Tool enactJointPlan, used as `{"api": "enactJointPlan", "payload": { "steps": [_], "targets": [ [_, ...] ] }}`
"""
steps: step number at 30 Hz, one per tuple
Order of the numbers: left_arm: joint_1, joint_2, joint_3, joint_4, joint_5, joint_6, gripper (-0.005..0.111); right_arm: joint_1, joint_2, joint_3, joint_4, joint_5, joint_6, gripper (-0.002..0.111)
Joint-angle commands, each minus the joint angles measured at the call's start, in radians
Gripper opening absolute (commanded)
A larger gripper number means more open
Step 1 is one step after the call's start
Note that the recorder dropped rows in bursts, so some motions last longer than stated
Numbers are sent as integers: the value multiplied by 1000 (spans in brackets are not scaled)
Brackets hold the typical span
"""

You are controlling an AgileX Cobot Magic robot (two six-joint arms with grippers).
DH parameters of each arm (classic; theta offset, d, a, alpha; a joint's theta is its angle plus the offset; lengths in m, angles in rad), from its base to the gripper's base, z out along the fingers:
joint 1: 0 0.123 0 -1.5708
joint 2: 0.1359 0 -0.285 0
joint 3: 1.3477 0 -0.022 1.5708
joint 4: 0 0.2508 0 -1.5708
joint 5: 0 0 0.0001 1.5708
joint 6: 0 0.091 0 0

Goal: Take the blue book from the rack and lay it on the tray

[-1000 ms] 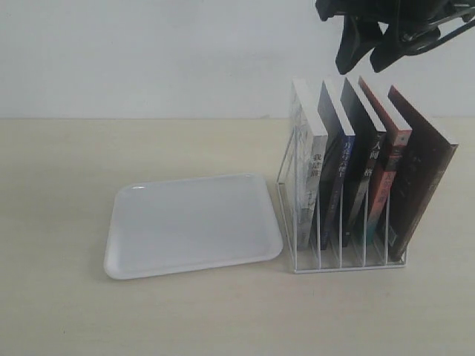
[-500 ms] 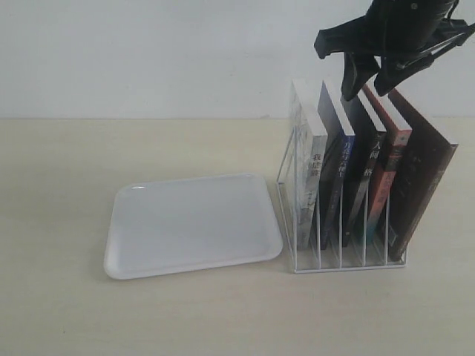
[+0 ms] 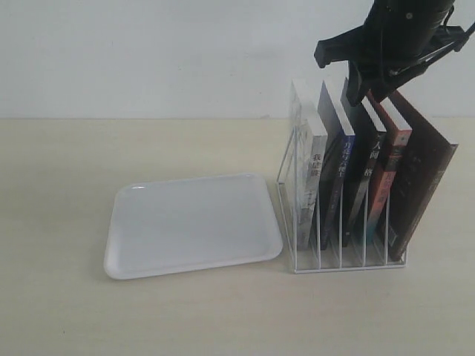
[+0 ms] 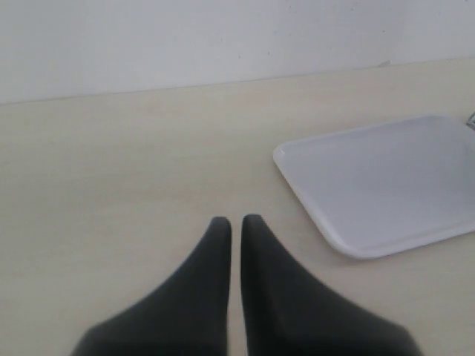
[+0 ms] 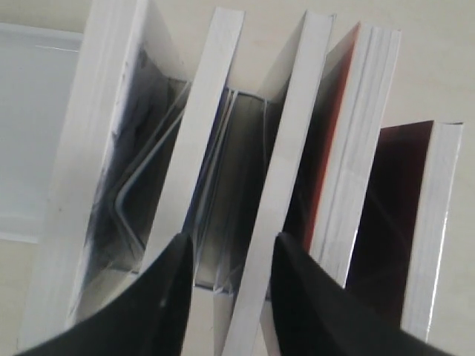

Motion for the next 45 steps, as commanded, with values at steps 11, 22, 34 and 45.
{"api": "enactJointPlan", "payload": {
  "steps": [11,22,34,45],
  "targets": [
    [0,-3,-3,1,-15,-7,5,-2,22,-5,-16,-2,4,35],
    [0,-3,-3,1,-15,-7,5,-2,87,-5,-36,-2,10,35],
    [0,-3,-3,1,-15,-7,5,-2,82,-10,-38,-2,6,0],
    [0,-3,-3,1,-15,-7,5,-1,-109,-95,-38,-2,6,0]
  ]
}}
